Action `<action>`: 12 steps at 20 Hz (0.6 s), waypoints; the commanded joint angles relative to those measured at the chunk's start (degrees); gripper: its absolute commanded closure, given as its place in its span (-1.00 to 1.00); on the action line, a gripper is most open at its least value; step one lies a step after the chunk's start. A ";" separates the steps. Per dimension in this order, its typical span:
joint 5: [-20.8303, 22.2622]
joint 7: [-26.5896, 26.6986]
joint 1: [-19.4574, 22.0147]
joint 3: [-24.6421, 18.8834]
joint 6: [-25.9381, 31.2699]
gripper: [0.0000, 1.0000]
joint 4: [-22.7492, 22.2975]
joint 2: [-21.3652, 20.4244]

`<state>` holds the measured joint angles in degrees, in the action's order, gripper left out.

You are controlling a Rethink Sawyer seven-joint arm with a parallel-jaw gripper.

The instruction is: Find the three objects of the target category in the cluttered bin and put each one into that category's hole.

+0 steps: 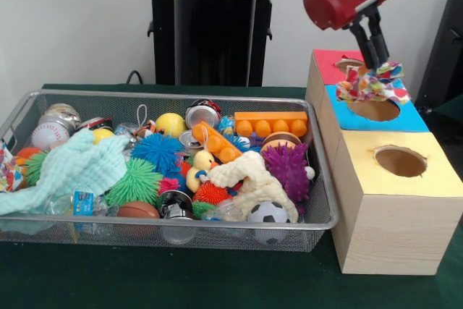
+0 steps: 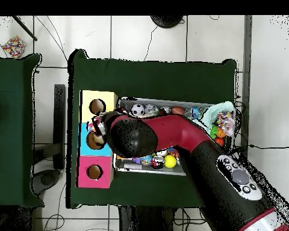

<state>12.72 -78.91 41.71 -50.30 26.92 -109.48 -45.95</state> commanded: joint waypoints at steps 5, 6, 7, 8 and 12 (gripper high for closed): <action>3.06 -7.35 -2.58 2.42 -8.53 1.00 -5.41 -1.18; 3.35 -7.03 -2.57 2.29 -9.11 1.00 -5.45 -1.14; 3.68 -6.62 -2.67 2.34 -9.46 1.00 -5.34 -1.22; 4.02 -6.12 -2.76 2.42 -9.53 1.00 -5.20 -1.28; 5.64 -3.47 -3.77 4.01 -7.21 1.00 -4.07 -2.41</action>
<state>13.24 -78.91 38.42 -50.27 19.83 -110.25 -46.77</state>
